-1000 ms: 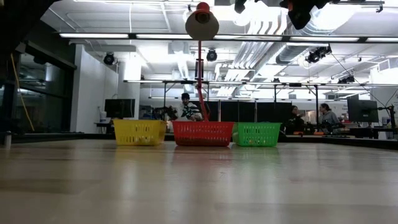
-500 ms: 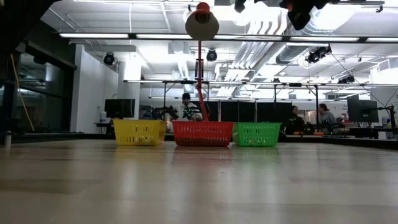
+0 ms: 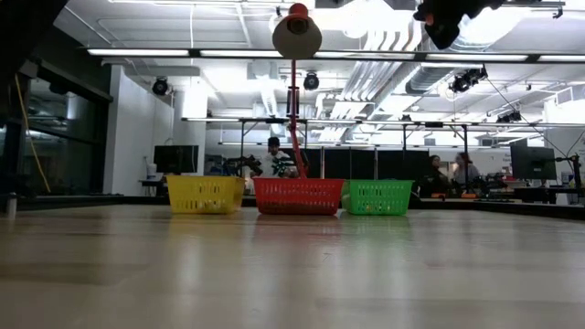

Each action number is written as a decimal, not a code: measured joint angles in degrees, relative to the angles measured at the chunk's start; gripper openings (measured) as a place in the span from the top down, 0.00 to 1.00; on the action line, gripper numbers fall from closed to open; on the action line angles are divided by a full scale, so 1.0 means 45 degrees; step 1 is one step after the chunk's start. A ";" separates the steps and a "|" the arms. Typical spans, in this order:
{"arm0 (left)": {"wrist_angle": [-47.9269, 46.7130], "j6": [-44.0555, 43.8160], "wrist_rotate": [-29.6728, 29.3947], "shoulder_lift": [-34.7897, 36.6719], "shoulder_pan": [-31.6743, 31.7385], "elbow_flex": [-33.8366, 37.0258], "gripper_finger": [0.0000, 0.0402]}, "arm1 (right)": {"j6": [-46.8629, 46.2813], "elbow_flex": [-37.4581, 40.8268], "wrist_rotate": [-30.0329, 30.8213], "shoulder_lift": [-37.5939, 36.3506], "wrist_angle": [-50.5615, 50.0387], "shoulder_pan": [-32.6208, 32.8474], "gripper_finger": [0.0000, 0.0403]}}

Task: Pick & Place Markers
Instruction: Put the orange pen into the green bin

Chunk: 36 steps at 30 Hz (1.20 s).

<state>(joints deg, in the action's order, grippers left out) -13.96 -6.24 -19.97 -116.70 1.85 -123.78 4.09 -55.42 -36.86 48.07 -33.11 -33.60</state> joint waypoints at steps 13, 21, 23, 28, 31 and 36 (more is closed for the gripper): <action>-0.8022 -0.1522 -0.1533 0.2820 -0.0027 0.0095 0.42 | 0.0064 0.0000 0.0527 -0.0005 -0.0660 -0.0031 0.92; -0.8866 -0.2639 -0.1395 0.3334 -0.0185 0.1435 0.42 | -0.0043 0.0000 0.0880 0.0365 -0.0910 -0.0031 0.92; -0.8412 -0.3050 -0.1522 0.3472 -0.0189 0.2211 0.42 | -0.0047 0.0000 0.0883 0.0532 -0.0906 -0.0031 0.92; -0.5787 -0.3675 -0.1417 0.4385 -0.0380 0.5112 0.42 | -0.0047 0.0000 0.0990 0.0973 -0.0866 -0.0036 0.92; -0.3694 -0.4101 -0.1249 0.5619 -0.0498 0.7704 0.42 | -0.0162 0.0000 0.1072 0.1267 -0.0741 -0.0039 0.92; 0.0550 -0.5272 -0.1380 0.7777 -0.0500 1.2361 0.42 | -0.0641 0.0000 0.1150 0.1937 -0.0360 -0.0060 0.92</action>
<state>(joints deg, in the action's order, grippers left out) -11.48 -29.96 -26.18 -81.71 -0.40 -68.15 1.21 -55.42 -31.69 56.79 -34.73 -33.87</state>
